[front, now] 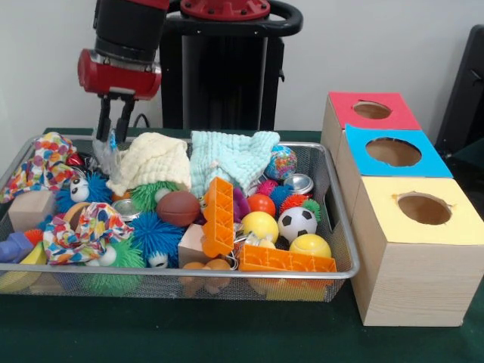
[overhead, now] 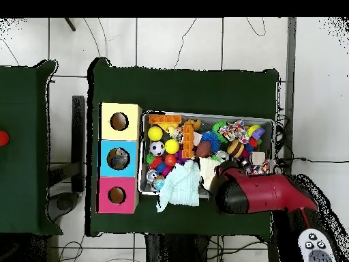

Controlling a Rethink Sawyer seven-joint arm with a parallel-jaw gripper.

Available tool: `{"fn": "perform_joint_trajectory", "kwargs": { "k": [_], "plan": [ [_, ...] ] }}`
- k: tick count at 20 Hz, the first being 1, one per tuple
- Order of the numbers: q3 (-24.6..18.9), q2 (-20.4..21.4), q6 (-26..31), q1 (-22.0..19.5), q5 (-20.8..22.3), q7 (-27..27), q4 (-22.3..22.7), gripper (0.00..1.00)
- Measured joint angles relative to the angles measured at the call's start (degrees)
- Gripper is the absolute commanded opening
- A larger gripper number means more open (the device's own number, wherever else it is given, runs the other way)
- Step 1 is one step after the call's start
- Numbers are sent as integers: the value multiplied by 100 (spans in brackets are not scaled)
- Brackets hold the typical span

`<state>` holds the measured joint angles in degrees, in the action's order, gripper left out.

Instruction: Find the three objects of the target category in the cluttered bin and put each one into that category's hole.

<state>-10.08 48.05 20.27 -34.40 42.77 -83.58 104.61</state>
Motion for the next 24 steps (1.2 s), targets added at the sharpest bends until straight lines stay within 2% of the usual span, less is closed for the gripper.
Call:
{"fn": "perform_joint_trajectory", "kwargs": {
  "k": [7,14,17,19,24],
  "plan": [
    [-36,711,1,-12,-463,0,702,0],
    [-301,1118,2,-99,-1083,0,1233,0],
    [-553,1325,1,-164,-1458,0,1579,0],
    [-619,1370,2,-167,-1549,0,1664,0],
    [-805,1518,7,-6,-1958,0,1954,0]
  ]
}}
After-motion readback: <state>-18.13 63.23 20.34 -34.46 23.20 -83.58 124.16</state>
